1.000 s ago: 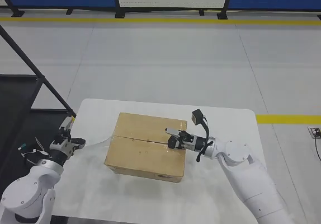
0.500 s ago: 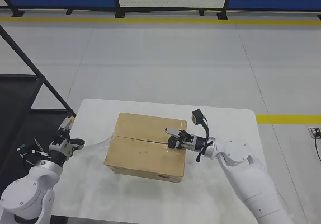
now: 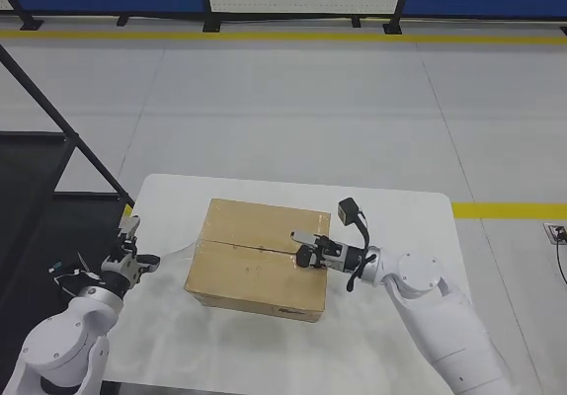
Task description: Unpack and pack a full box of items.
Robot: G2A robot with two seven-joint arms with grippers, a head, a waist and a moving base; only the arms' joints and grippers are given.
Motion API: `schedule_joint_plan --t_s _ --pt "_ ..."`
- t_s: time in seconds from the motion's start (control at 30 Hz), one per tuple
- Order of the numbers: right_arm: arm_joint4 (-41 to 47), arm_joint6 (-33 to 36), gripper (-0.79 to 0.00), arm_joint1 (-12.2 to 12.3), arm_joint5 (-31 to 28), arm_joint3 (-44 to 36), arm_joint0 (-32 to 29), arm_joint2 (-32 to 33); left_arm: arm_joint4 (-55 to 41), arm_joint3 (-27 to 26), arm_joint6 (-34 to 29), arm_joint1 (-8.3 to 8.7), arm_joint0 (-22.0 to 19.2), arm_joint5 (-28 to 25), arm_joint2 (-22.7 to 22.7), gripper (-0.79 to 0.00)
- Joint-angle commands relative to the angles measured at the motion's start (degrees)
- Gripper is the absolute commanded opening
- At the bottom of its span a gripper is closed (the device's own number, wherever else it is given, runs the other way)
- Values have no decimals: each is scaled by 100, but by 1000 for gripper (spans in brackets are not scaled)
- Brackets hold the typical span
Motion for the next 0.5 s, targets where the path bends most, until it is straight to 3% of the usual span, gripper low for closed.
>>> schedule_joint_plan --t_s 0.0,0.33,0.47 --pt "-7 -5 0 2 37 -4 -3 -1 9 10 -15 0 -6 7 11 0" --pt "-7 -5 0 2 37 -4 -3 -1 13 55 -46 -1 23 0 33 0" --pt "-7 -5 0 2 37 -4 -3 -1 -93 362 -319 -6 17 66 124 0"
